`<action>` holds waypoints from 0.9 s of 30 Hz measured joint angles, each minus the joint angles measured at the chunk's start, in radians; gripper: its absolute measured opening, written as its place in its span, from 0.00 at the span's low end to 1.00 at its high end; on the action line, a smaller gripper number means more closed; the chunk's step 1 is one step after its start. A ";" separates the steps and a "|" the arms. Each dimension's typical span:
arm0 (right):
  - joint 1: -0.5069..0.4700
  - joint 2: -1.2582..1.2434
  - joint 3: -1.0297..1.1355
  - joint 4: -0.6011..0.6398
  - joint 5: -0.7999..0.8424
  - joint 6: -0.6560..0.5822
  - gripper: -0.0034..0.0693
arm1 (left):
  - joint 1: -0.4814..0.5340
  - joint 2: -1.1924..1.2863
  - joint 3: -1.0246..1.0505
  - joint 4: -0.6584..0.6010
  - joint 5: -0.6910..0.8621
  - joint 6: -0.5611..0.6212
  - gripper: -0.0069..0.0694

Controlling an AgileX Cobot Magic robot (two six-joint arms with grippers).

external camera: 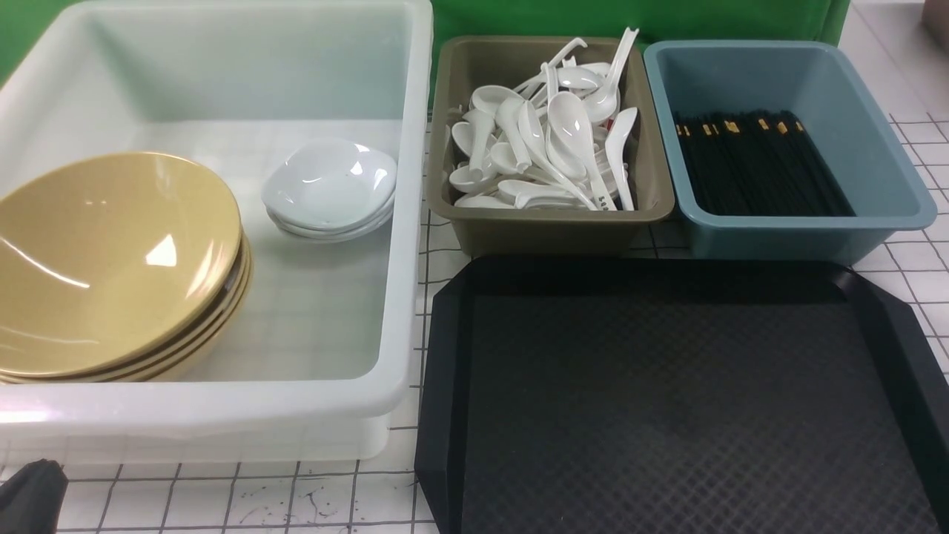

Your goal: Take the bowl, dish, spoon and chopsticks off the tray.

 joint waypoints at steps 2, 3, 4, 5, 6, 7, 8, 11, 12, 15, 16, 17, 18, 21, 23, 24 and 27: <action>0.000 0.000 0.000 0.000 0.000 0.000 0.11 | 0.000 0.000 0.000 0.000 0.000 0.000 0.08; 0.000 0.000 0.000 0.000 0.000 0.000 0.11 | 0.000 0.000 0.000 0.000 0.000 0.000 0.08; 0.000 0.000 0.000 0.000 0.000 0.000 0.11 | 0.000 0.000 0.000 0.000 0.000 0.000 0.08; 0.000 0.000 0.000 0.000 0.000 0.000 0.11 | 0.000 0.000 0.000 -0.001 0.000 0.000 0.08; 0.000 0.000 0.000 0.000 0.000 0.000 0.11 | 0.000 0.000 0.000 -0.001 0.000 0.000 0.08; 0.000 0.000 0.000 0.000 0.000 0.000 0.11 | 0.000 0.000 0.000 -0.001 0.000 0.000 0.08; 0.000 0.000 0.000 0.000 0.000 0.000 0.11 | 0.000 0.000 0.000 -0.001 0.000 0.000 0.08; 0.000 0.000 0.000 0.000 0.000 0.000 0.11 | 0.000 0.000 0.000 -0.001 0.000 0.000 0.08; 0.000 0.000 0.000 0.000 0.000 0.000 0.11 | 0.000 0.000 0.000 -0.001 0.000 0.000 0.08; 0.000 0.000 0.000 0.000 0.000 0.000 0.11 | 0.000 0.000 0.000 -0.001 0.000 0.000 0.08; 0.000 0.000 0.000 0.000 0.000 0.000 0.11 | 0.000 0.000 0.000 -0.001 0.000 0.000 0.08; 0.000 0.000 0.000 0.000 0.000 0.000 0.11 | 0.000 0.000 0.000 -0.001 0.000 0.000 0.08; 0.000 0.000 0.000 0.000 0.000 0.000 0.12 | 0.000 0.000 0.000 -0.001 0.000 0.000 0.08; 0.000 0.000 0.000 0.000 0.000 0.000 0.12 | 0.000 0.000 0.000 -0.001 0.000 0.000 0.08; 0.000 0.000 0.000 0.000 0.000 0.000 0.12 | 0.000 0.000 0.000 -0.001 0.000 0.000 0.08; 0.000 0.000 0.000 0.000 0.000 0.000 0.12 | 0.000 0.000 0.000 -0.001 0.000 0.000 0.08; 0.000 0.000 0.000 0.000 0.000 0.000 0.13 | 0.000 0.000 0.000 -0.001 0.000 0.000 0.08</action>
